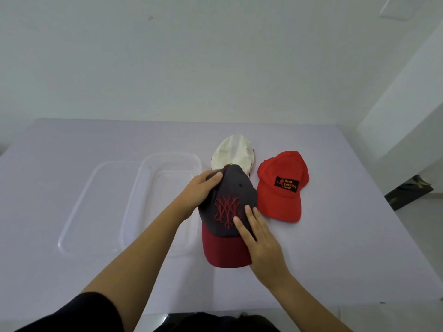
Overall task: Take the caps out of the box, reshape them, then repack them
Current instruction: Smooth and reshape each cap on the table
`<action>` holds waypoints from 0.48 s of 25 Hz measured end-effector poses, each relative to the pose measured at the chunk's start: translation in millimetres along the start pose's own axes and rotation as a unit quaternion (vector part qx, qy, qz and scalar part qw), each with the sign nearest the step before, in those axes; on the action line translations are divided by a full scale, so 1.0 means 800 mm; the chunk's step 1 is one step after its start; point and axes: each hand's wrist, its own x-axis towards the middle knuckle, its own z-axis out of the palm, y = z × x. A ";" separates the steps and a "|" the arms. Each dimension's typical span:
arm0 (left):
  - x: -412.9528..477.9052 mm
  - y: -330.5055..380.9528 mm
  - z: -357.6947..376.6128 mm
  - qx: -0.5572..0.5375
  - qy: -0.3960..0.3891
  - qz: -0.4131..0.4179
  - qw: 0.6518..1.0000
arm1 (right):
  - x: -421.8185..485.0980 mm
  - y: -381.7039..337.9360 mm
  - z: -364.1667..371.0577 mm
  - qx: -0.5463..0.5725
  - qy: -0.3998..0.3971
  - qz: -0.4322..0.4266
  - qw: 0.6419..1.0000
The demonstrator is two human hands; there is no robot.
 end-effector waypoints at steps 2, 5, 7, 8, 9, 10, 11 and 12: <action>0.000 -0.003 -0.002 -0.054 0.008 -0.011 0.998 | -0.001 0.001 -0.001 0.014 -0.029 0.013 0.999; 0.002 -0.011 -0.009 -0.146 0.034 -0.008 0.989 | 0.000 0.009 -0.007 0.019 -0.127 0.021 0.991; 0.005 -0.011 -0.012 -0.154 0.049 -0.013 0.987 | 0.001 0.019 -0.012 0.095 -0.158 0.001 0.983; 0.007 -0.010 -0.014 -0.153 0.058 -0.017 0.986 | 0.004 0.024 -0.016 0.169 -0.155 0.022 0.973; 0.008 -0.009 -0.016 -0.151 0.063 -0.019 0.986 | 0.010 0.027 -0.020 0.244 -0.124 0.070 0.959; 0.008 -0.005 -0.017 -0.148 0.061 -0.017 0.987 | 0.021 0.030 -0.023 0.304 -0.075 0.140 0.939; 0.008 -0.001 -0.018 -0.144 0.050 -0.013 0.988 | 0.036 0.033 -0.027 0.356 -0.026 0.213 0.909; 0.006 0.003 -0.015 -0.143 0.029 -0.010 0.989 | 0.051 0.036 -0.035 0.398 -0.005 0.271 0.876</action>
